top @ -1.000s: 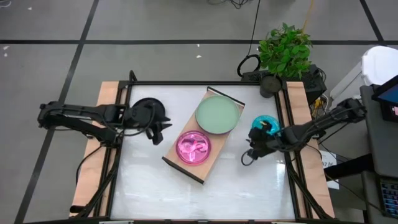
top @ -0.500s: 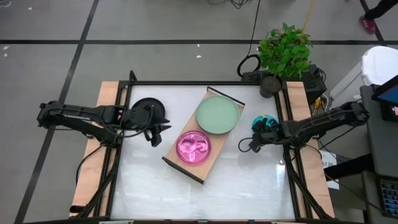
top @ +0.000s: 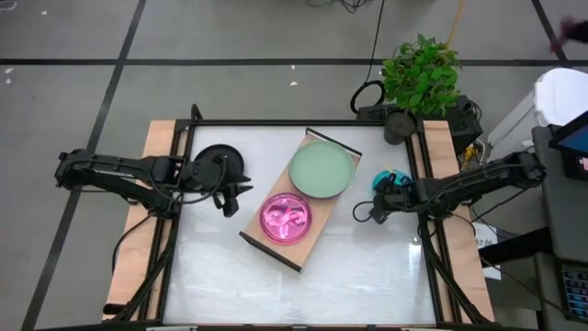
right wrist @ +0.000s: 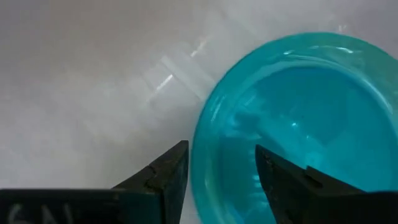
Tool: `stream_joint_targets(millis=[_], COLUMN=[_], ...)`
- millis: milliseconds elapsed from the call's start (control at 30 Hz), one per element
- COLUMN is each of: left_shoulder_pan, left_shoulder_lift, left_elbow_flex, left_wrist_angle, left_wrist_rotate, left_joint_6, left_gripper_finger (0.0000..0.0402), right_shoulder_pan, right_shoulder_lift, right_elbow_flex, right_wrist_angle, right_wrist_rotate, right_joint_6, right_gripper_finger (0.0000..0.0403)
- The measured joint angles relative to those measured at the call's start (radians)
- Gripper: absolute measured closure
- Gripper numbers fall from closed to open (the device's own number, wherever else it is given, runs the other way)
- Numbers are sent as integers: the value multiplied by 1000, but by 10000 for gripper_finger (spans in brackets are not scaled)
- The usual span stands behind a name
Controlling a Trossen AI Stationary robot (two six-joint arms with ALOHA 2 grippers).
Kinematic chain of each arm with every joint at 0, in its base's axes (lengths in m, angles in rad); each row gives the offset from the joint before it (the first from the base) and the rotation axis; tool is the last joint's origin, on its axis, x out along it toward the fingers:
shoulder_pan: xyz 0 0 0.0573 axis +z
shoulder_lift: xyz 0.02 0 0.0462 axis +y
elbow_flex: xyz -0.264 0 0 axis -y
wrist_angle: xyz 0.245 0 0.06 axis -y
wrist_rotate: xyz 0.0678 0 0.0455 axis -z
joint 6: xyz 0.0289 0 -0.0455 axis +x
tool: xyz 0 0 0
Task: Place and stack plates onto a shelf
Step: Stack the small transparent blue plate on top of the small transparent pink plate
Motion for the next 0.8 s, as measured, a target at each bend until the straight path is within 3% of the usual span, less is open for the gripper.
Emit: stream_joint_targets(millis=[467,800], left_shoulder_pan=[0,0], left_shoulder_lift=[0,0], left_elbow_flex=[1,1], left_wrist_angle=[0,0], left_wrist_rotate=[0,0], left_joint_6=[12,27], left_gripper_finger=[286,286], right_shoulder_pan=[-2,-1], right_shoulder_lift=[0,0], right_elbow_flex=[-44,-44], right_wrist_angle=[48,48], right_wrist_rotate=[-5,-3], right_joint_6=[-153,-150], right_gripper_finger=[238,316])
